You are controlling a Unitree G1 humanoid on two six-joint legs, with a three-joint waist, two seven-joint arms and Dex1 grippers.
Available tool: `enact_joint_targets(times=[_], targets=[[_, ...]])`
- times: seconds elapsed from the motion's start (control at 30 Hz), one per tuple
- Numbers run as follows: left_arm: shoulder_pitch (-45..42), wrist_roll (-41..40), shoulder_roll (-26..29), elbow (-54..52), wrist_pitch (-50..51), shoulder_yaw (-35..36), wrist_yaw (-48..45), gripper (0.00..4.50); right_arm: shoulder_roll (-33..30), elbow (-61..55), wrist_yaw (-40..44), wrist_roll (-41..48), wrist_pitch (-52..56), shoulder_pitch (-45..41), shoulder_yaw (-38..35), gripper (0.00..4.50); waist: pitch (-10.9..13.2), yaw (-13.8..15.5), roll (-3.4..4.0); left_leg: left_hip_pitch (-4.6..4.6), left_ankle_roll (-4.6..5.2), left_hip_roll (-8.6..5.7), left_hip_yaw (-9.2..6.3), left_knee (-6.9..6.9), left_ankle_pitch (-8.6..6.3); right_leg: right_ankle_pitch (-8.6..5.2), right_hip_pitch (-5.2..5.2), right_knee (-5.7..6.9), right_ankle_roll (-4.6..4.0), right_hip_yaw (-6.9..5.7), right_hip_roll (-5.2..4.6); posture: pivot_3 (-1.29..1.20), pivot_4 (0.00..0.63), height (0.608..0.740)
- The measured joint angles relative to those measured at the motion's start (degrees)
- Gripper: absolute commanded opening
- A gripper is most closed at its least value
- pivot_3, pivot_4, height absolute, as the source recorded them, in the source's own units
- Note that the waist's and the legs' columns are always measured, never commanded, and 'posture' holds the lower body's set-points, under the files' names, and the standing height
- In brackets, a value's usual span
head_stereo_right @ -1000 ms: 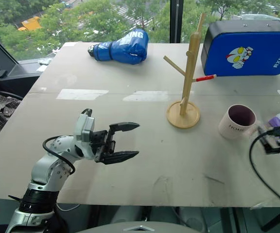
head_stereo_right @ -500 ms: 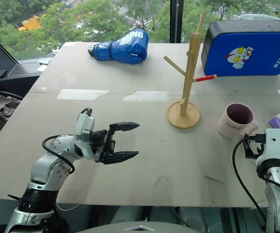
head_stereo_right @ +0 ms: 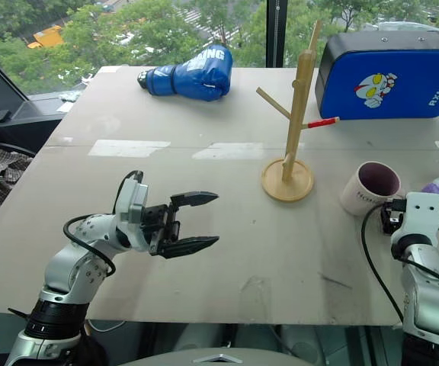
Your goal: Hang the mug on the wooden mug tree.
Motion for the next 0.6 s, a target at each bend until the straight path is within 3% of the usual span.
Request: enact_joint_targets(times=[0.07, 0.1, 0.33, 0.43, 0.6], targets=[[0.3, 0.0, 0.2, -0.6, 0.1, 0.2, 0.3, 4.50, 0.0, 1.2, 0.1, -0.1, -1.4, -0.4, 0.4, 0.17, 0.0, 0.0, 0.00, 0.00, 0.00, 0.00, 0.00, -0.01, 0.00, 0.00, 0.00, 0.00, 0.00, 0.00, 0.00, 0.00, 0.150, 0.740], [0.6, -0.1, 0.3, -0.9, 0.2, 0.4, 0.7, 4.50, 0.0, 1.6, 0.4, 0.3, -2.7, -0.4, 0.5, 0.04, 0.0, 0.0, 0.00, 0.00, 0.00, 0.00, 0.00, 0.00, 0.00, 0.00, 0.00, 0.00, 0.00, 0.00, 0.00, 0.00, 0.150, 0.740], [1.3, -1.1, -0.3, -2.4, 1.3, 1.9, 4.0, 4.50, -3.1, 1.3, 6.8, 4.1, -6.8, 0.0, 0.6, 0.04, 0.0, -0.1, 0.01, 0.01, 0.01, 0.02, 0.01, 0.01, 0.00, 0.00, 0.02, 0.01, 0.00, 0.03, 0.00, 0.00, 0.150, 0.740], [2.8, -1.6, -2.5, -2.7, 0.6, 3.3, 5.5, 4.50, -9.2, -1.4, 14.6, 8.9, -6.8, -1.4, 0.8, 0.04, 0.2, -0.3, 0.28, 0.02, 0.03, 0.01, 0.12, 0.01, -0.01, 0.01, 0.00, 0.01, 0.01, 0.14, -0.01, 0.00, 0.150, 0.740], [3.7, -4.2, -3.2, -2.5, -0.1, 6.5, 5.4, 4.50, -22.0, -2.6, 28.2, 17.0, -5.9, -12.1, 1.3, 0.04, 0.3, -0.1, 0.19, -0.01, 0.03, 0.04, -0.04, 0.02, -0.02, 0.00, 0.03, -0.02, 0.01, -0.03, 0.04, 0.00, 0.150, 0.740]])
